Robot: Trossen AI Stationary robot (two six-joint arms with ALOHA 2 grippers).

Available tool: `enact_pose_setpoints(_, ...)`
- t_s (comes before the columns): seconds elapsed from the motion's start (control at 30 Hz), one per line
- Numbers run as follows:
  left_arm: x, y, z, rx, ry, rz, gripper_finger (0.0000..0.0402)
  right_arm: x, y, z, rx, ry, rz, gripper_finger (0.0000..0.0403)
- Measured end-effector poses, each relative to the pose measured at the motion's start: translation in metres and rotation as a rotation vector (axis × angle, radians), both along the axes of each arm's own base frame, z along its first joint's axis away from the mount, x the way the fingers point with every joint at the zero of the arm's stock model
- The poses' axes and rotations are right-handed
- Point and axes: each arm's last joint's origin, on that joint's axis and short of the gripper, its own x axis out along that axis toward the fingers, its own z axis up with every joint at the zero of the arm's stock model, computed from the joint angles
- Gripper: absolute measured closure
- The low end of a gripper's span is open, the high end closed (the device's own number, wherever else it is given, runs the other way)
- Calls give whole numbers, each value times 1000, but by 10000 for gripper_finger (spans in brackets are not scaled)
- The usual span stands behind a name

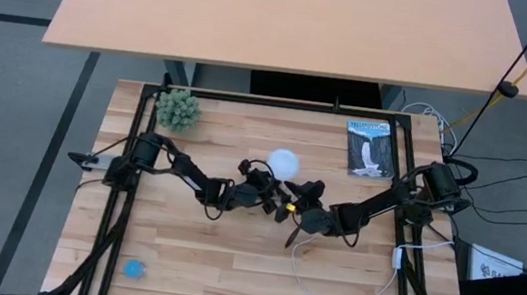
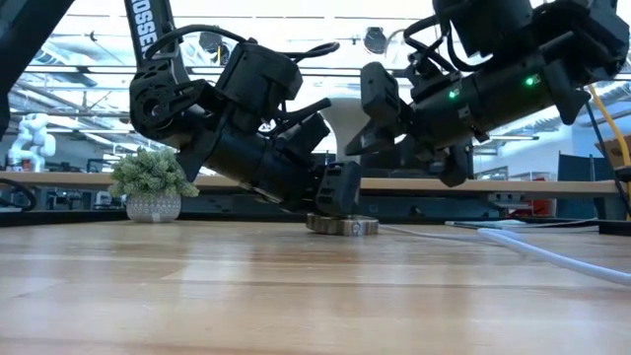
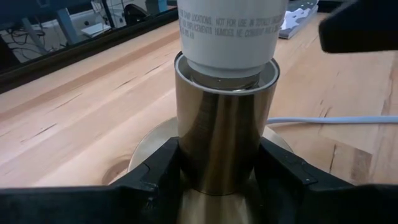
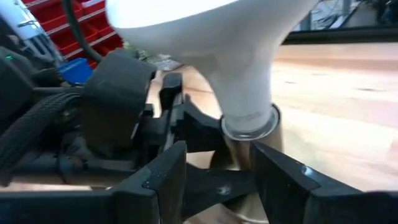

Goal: Screw lightbulb
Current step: Remove the white light bulb from the gold lamp

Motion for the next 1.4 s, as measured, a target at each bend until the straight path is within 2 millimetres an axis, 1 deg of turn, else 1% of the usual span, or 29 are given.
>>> enact_pose_setpoints(0.17, 0, 0, 0, -4, -4, -15, 232, 2, 2, 1, 30, -11, 56, 235)
enact_pose_setpoints(0.43, 1, -1, 1, -6, -5, -20, 232, 2, 1, 1, 66, -32, 55, 236)
enact_pose_setpoints(0.8, 1, -2, 1, -6, -7, -22, 232, 2, -3, 1, -85, 85, 81, 236)
enact_pose_setpoints(0.97, 1, -5, 1, -7, -13, -30, 232, 2, -6, 1, -165, 136, 44, 236)
enact_pose_setpoints(1.17, 0, -5, 1, -10, -18, -24, 232, 4, -13, 1, -180, 164, 66, 236)
enact_pose_setpoints(1.4, 0, -5, 1, -9, -21, -25, 232, 4, -15, 1, -217, 196, 72, 236)
